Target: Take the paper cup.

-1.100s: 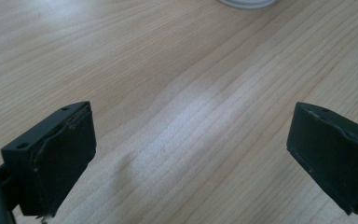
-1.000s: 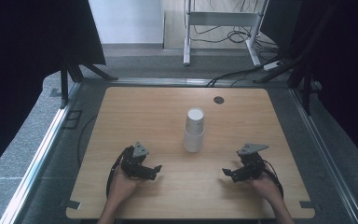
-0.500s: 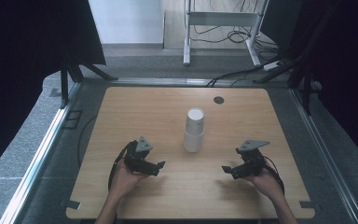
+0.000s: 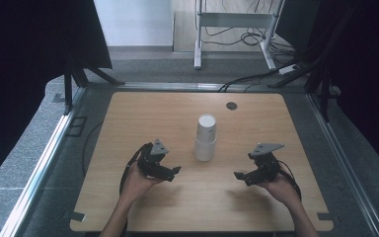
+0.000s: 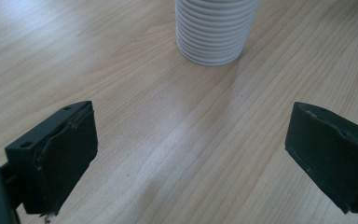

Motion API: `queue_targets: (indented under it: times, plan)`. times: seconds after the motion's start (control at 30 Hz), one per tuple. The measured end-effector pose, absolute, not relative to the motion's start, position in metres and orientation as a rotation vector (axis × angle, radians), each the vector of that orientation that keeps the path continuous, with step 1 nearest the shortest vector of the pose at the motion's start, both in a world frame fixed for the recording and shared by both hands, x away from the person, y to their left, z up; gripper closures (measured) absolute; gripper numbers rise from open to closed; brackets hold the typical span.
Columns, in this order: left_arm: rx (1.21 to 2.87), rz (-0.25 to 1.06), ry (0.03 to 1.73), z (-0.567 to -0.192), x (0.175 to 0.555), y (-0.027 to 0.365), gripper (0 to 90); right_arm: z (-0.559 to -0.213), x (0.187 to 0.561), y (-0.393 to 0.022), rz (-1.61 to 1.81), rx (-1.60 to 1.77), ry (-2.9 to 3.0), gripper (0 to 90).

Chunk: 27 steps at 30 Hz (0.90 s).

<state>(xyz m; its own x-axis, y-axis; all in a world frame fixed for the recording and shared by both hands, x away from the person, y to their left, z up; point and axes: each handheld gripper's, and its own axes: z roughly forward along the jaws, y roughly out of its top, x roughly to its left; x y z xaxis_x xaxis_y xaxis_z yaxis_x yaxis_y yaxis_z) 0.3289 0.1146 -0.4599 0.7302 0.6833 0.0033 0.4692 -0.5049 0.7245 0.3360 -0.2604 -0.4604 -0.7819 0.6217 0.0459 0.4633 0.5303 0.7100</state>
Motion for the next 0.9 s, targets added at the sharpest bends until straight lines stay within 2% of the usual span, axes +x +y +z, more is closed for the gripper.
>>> queue_targets:
  times: [0.9]
  plan:
    - [2.242, 0.379, 0.788, -0.447, 0.350, 0.089, 5.2, -0.443, 0.355, -0.242, 1.081, 0.877, 2.615, 3.5]
